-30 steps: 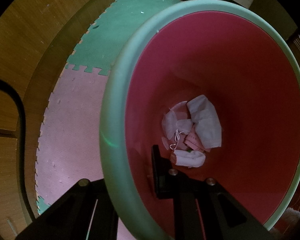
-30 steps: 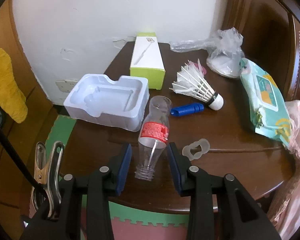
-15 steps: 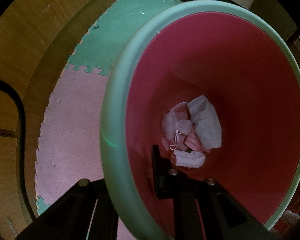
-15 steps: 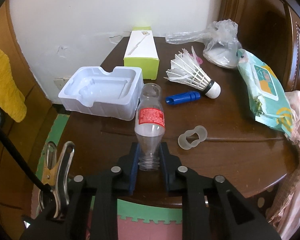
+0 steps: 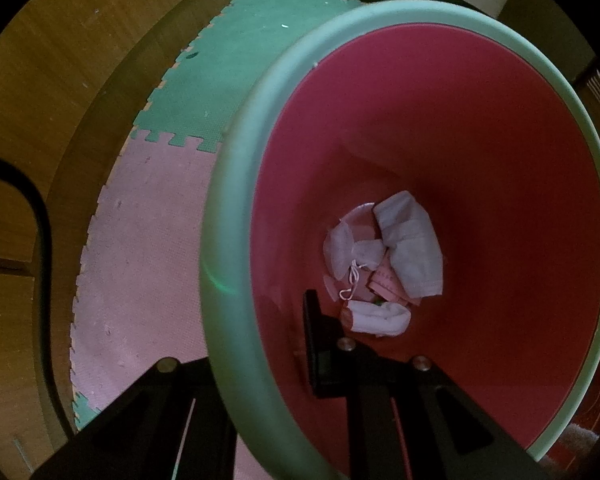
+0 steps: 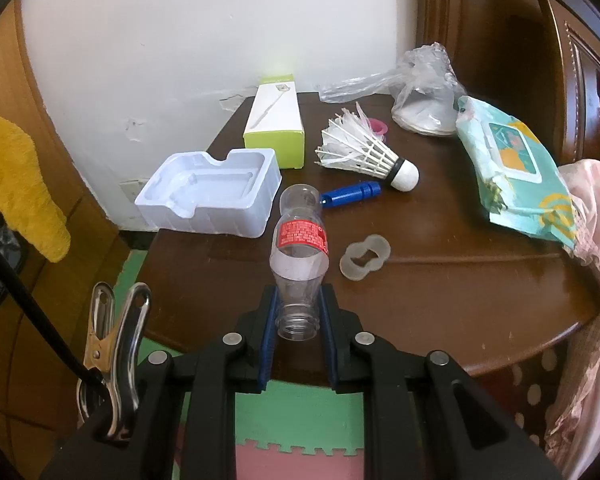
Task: Collect trash
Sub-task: 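Carry the clear bottle from the nightstand over the red bucket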
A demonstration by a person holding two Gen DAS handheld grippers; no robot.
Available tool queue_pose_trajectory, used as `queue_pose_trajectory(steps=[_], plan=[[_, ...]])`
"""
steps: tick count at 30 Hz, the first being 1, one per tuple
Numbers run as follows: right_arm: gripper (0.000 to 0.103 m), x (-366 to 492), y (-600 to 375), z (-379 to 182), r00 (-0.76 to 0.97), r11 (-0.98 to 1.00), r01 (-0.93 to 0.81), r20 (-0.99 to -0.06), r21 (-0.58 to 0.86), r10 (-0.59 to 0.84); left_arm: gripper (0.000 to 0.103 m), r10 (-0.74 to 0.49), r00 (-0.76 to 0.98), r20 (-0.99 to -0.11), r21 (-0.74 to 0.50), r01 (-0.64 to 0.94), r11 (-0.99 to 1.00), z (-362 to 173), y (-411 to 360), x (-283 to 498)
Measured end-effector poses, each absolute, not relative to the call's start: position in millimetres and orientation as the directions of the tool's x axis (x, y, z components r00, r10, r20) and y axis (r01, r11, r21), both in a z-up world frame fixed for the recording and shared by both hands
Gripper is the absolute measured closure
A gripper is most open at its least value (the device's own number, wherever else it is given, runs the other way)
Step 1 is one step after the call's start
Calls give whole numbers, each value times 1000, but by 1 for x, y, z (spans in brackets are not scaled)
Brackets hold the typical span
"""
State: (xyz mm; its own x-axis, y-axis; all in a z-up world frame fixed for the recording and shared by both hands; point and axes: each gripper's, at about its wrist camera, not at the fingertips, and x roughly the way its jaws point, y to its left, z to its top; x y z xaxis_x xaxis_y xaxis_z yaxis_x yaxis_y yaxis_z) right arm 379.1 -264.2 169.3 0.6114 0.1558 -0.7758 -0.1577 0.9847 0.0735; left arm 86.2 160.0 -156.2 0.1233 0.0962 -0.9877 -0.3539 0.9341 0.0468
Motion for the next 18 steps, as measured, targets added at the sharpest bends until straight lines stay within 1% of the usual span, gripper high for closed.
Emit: queue_pose_trajectory(steps=[6,13,18], plan=[[82,364,-268,175,626,977,-170,-752,129,208,93,96,124,-988,47,-354,934,-156,160,86],[82,329,-252,184,640,956,-248,-714,158,284,93,96,124,-988,47,-355,934,-156,160,86],[82,304,-233,178,610,932,-312,-713,184,345,93,96,124,-988,46,-354,934,-157,160,86]])
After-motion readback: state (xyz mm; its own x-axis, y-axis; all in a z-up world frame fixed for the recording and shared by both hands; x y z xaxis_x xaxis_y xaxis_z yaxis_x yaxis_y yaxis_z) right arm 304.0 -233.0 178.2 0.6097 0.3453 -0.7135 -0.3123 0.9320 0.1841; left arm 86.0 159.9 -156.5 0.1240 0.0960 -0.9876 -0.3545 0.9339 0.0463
